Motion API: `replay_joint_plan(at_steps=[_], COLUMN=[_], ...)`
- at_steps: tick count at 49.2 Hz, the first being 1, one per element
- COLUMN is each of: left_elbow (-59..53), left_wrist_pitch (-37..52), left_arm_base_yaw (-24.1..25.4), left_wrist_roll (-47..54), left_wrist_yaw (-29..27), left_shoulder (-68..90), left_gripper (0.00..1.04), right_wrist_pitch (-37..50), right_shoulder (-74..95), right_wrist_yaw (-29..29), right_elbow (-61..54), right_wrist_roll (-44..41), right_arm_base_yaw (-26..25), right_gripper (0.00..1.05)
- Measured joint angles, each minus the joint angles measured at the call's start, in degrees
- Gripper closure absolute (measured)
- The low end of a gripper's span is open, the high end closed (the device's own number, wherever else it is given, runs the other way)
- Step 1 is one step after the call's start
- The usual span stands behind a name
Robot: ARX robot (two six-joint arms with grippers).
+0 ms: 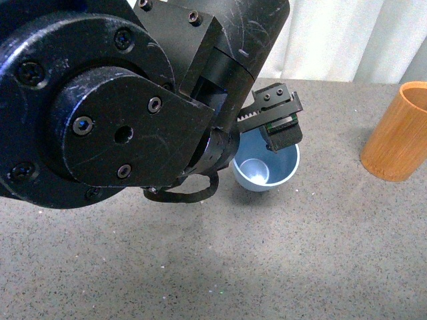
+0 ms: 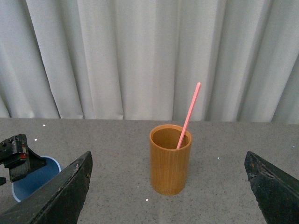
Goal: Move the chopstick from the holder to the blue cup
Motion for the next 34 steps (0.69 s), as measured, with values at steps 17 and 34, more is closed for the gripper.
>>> replay_joint_plan(at_steps=[17, 34], left_elbow=[0.4, 1.9], left_wrist_pitch=[-0.9, -1.7], left_arm_base_yaw=[0.6, 1.1], left_wrist_roll=[0.4, 0.9], left_wrist_yaw=[-0.1, -0.1], left_shoulder=[-0.1, -0.3], left_gripper=[0.07, 0.07], right_wrist_pitch=[0.0, 0.0], right_shoulder=[0.0, 0.0], right_wrist_yaw=[0.0, 0.0], right_elbow=[0.0, 0.0], right_wrist_roll=[0.0, 0.0], right_arm_base_yaw=[0.0, 0.0], right_gripper=[0.1, 0.1])
